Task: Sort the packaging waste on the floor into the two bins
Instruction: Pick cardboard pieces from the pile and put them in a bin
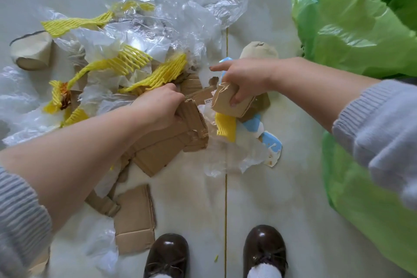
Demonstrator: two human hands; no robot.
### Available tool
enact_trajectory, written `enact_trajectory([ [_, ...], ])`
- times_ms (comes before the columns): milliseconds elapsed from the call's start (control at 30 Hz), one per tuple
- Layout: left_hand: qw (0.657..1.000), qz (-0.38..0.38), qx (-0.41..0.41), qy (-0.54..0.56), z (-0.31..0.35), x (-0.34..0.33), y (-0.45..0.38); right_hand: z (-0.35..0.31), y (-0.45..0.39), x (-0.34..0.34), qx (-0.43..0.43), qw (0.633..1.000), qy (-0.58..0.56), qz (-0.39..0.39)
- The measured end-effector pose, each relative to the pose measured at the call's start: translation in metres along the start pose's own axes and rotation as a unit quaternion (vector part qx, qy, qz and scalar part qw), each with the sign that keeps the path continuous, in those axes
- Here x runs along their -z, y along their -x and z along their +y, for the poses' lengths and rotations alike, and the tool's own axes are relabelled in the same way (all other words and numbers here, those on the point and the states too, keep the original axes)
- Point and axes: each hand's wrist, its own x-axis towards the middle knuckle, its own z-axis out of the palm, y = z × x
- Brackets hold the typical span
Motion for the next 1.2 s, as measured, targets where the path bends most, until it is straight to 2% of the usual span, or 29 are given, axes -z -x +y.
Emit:
enact_trajectory([
  [100,1.000,-0.005,0.002,0.015,0.000,0.001,0.002,0.000,-0.012,-0.002,-0.004,0.998,0.037,-0.055],
  [233,0.999,0.001,0.014,0.037,0.001,0.006,0.008,0.005,-0.008,-0.007,-0.029,0.999,0.033,-0.030],
  [433,0.990,0.067,0.061,0.109,0.000,0.023,0.026,0.014,0.031,0.001,-0.111,0.984,-0.107,0.086],
  [600,0.975,0.112,0.080,0.176,0.003,0.037,0.051,0.003,0.069,0.004,-0.163,0.944,-0.204,0.203],
  [733,0.957,0.169,0.104,0.212,0.006,0.051,0.079,-0.008,0.088,0.002,-0.225,0.902,-0.231,0.286],
  [800,0.940,0.209,0.113,0.244,0.006,0.056,0.093,-0.015,0.092,0.001,-0.238,0.896,-0.246,0.282],
  [933,0.917,0.263,0.142,0.263,0.005,0.059,0.112,-0.026,0.090,-0.003,-0.235,0.925,-0.197,0.226],
  [1200,0.880,0.278,0.157,0.352,0.014,0.055,0.089,-0.012,0.052,-0.008,-0.255,0.943,-0.167,0.133],
])
